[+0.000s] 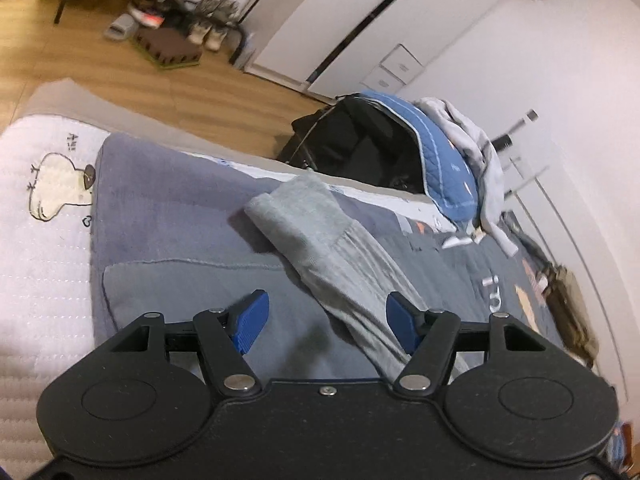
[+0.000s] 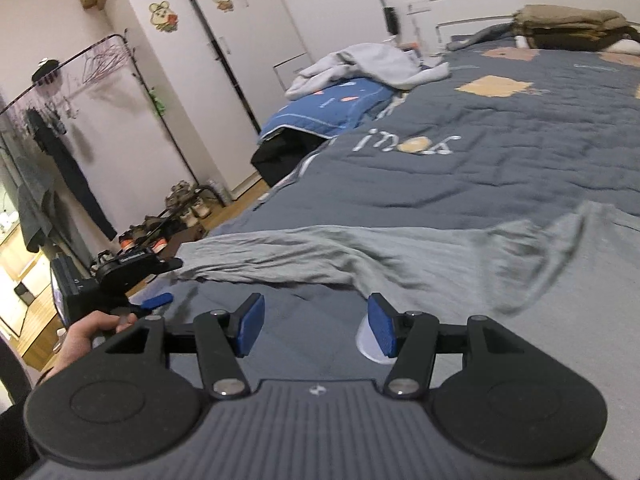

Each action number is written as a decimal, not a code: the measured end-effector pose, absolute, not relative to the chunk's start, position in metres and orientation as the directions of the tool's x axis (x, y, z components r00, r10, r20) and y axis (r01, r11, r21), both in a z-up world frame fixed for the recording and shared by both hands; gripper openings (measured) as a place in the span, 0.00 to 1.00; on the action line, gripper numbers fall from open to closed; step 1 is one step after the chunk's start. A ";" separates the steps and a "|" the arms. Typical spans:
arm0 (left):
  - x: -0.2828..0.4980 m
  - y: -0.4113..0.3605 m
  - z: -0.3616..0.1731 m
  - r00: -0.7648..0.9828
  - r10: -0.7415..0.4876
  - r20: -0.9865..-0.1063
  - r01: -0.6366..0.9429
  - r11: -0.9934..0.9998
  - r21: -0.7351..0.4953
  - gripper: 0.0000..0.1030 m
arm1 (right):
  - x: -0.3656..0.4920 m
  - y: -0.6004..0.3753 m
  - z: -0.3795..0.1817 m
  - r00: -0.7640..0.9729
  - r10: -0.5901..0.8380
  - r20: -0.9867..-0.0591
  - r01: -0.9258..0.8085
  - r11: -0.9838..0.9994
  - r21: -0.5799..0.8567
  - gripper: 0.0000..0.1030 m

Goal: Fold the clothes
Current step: 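Grasp the grey sleeve with the left gripper and lift it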

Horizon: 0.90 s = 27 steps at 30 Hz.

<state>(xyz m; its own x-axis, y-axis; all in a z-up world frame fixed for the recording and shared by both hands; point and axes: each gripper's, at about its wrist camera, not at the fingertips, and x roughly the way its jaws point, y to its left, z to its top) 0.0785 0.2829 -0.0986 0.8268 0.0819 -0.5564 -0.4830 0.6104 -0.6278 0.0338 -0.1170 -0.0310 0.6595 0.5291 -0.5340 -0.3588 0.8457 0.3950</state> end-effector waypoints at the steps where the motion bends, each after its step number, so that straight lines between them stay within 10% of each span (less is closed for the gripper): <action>1: 0.080 0.285 -0.100 0.829 0.082 -0.553 -0.482 0.606 -0.633 0.59 | 0.037 -0.112 -0.032 0.657 0.532 -0.534 -0.363 0.844 0.394 0.55; 21: 0.092 0.314 -0.121 0.864 0.046 -0.502 -0.465 0.456 -0.759 0.33 | 0.074 -0.058 -0.041 0.602 0.575 -0.554 -0.401 0.818 0.413 0.55; 23: 0.095 0.311 -0.120 0.867 0.028 -0.498 -0.451 0.472 -0.758 0.09 | 0.073 -0.059 -0.040 0.604 0.576 -0.551 -0.398 0.817 0.418 0.55; 27: 0.102 0.296 -0.107 0.883 0.027 -0.468 -0.403 0.554 -0.728 0.08 | 0.070 -0.066 -0.037 0.610 0.570 -0.550 -0.390 0.821 0.418 0.55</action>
